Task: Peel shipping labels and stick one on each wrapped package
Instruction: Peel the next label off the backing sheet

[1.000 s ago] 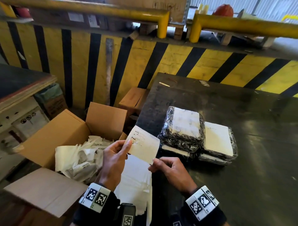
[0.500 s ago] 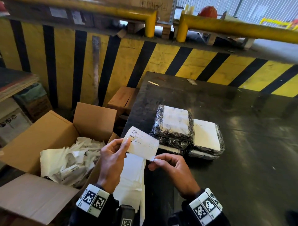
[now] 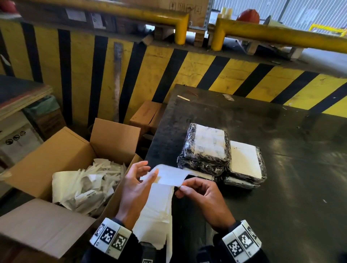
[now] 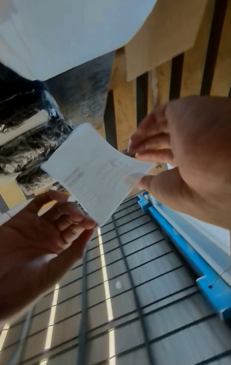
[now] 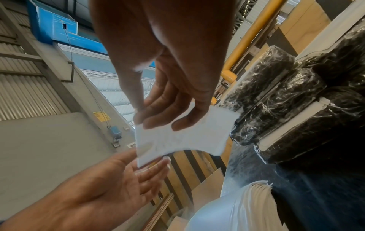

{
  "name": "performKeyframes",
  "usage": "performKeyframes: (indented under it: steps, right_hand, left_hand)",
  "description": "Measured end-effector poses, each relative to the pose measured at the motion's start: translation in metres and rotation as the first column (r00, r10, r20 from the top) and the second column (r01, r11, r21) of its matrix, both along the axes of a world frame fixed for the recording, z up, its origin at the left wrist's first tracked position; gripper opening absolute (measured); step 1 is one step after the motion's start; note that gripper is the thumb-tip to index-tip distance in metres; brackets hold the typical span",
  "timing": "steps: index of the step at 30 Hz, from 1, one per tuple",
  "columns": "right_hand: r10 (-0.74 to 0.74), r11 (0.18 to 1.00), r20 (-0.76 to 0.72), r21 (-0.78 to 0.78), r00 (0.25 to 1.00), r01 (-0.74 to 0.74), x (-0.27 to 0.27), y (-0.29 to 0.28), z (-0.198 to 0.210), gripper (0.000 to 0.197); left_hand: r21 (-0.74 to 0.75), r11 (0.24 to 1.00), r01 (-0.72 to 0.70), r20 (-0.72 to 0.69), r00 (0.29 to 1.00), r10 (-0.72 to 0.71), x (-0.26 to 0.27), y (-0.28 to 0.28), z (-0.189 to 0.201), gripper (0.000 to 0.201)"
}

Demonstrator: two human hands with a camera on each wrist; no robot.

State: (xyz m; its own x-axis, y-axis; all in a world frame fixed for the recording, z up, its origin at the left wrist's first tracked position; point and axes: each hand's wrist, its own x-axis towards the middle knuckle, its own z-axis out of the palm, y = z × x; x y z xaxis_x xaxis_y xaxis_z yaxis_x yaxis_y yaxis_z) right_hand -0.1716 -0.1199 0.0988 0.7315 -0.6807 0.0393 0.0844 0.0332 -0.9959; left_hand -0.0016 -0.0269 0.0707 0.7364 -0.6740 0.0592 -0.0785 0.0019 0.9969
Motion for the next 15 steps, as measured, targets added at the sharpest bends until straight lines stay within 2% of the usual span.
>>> performKeyframes:
  steps: [1, 3, 4, 6, 8, 10, 13, 15]
  right_hand:
    - [-0.004, 1.0, -0.002, -0.009, 1.0, 0.004, 0.0, 0.0, 0.0, 0.007]
    - [0.002, 1.0, -0.009, -0.023, 1.0, -0.002, 0.0, 0.0, 0.001, 0.01]
    - [0.008, 1.0, -0.017, -0.026, 1.0, -0.008, 0.0, 0.0, 0.0, 0.012]
    - [0.018, 0.999, -0.03, -0.029, 0.999, -0.018, -0.001, 0.0, 0.0, 0.013]
    - [0.017, 0.999, -0.045, -0.049, 0.999, -0.019, -0.003, 0.0, 0.0, 0.011]
    - [0.01, 0.998, -0.06, -0.063, 0.998, -0.014, -0.005, 0.001, -0.001, 0.007]
    - [-0.047, 0.998, -0.085, -0.057, 0.995, 0.042, -0.015, -0.001, -0.004, 0.007]
    - [-0.095, 0.995, -0.091, -0.044, 0.991, 0.091, -0.027, -0.006, -0.005, 0.013]
  left_hand:
    - [0.032, 0.999, 0.023, 0.096, 0.995, -0.026, -0.001, 0.002, 0.001, 0.036]
    - [0.015, 0.996, 0.087, 0.262, 0.961, -0.088, -0.011, 0.005, 0.008, 0.028]
    - [0.006, 0.99, 0.138, 0.313, 0.94, -0.133, -0.018, 0.006, 0.013, 0.023]
    - [0.013, 0.974, 0.225, 0.379, 0.9, -0.213, -0.031, 0.006, 0.016, 0.026]
    - [0.029, 0.971, 0.237, 0.424, 0.877, -0.226, -0.039, 0.005, 0.014, 0.027]
    - [0.045, 0.974, 0.22, 0.401, 0.889, -0.219, -0.04, 0.003, 0.01, 0.018]
    - [0.032, 0.975, 0.22, 0.181, 0.958, -0.222, -0.035, 0.0, 0.007, 0.01]
    - [0.013, 0.989, 0.147, 0.042, 0.988, -0.147, -0.026, -0.002, 0.004, 0.014]
